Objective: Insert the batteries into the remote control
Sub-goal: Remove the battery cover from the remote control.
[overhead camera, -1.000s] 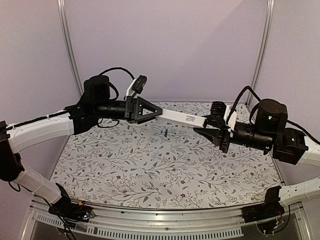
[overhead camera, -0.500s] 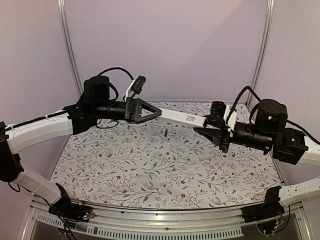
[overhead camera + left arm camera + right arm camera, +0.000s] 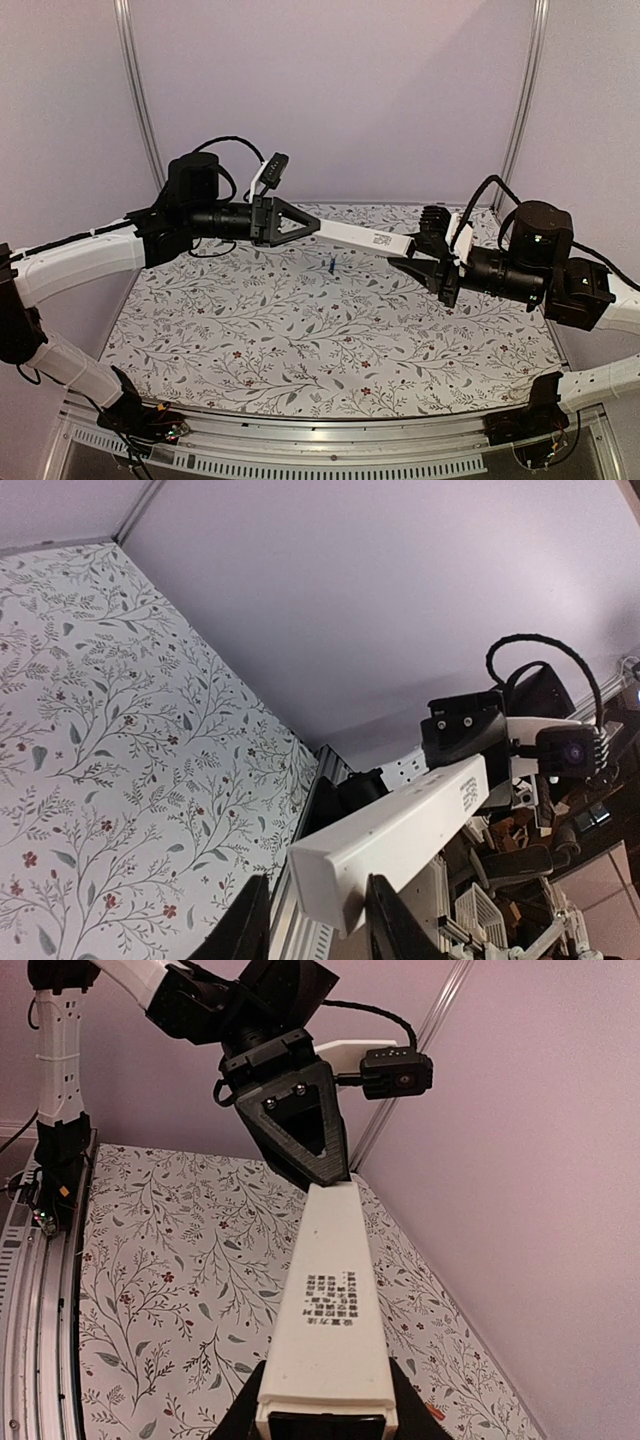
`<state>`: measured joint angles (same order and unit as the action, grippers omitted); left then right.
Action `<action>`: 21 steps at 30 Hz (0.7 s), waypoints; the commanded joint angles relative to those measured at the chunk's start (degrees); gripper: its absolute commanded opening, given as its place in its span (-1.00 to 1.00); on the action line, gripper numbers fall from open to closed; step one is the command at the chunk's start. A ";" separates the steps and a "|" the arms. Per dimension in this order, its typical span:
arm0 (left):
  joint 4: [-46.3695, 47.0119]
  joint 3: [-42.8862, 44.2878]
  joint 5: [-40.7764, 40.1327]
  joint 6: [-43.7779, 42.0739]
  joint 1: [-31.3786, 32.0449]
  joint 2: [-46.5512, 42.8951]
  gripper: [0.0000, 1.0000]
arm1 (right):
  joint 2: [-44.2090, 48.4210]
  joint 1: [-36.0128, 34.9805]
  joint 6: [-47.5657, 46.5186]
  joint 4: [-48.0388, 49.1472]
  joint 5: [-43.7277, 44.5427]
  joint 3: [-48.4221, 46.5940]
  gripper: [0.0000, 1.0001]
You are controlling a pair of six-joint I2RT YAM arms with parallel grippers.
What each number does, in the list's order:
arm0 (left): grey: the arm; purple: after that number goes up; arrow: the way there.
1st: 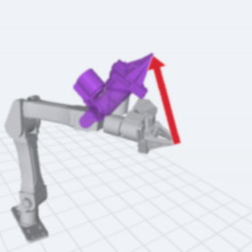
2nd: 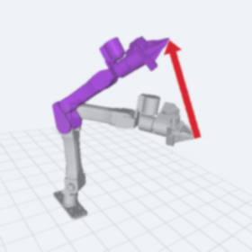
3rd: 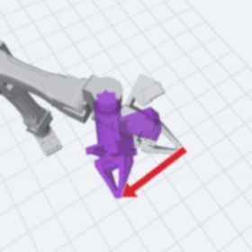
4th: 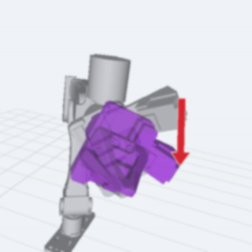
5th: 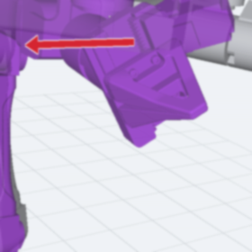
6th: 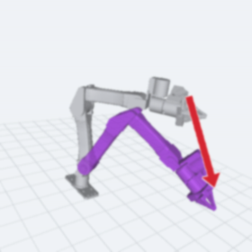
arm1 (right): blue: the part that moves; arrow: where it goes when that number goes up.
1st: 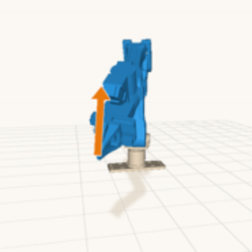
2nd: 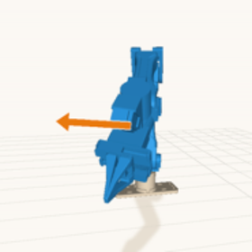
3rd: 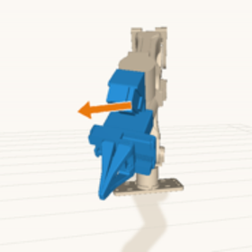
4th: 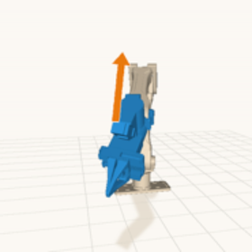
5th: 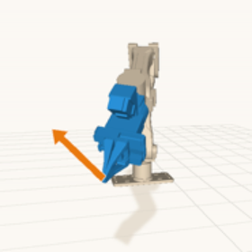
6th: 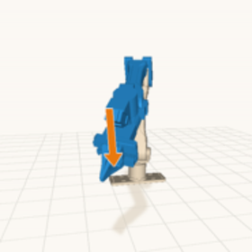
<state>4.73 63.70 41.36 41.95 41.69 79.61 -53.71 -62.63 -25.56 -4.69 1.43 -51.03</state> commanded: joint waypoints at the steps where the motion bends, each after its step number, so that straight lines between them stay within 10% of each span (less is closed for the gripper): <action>1: -0.96 0.72 0.74 -0.99 -0.65 -1.21 -0.36 | 0.65 -0.30 0.25 1.71 0.91 0.14 -1.00; 21: 0.06 0.50 2.40 -0.82 -0.46 -1.35 -0.86 | -2.52 -0.26 0.60 -0.17 3.61 -1.36 -1.00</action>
<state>4.58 63.70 42.61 41.67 41.56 79.35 -55.29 -62.63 -25.54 -4.62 3.16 -51.07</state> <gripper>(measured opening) 0.098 0.284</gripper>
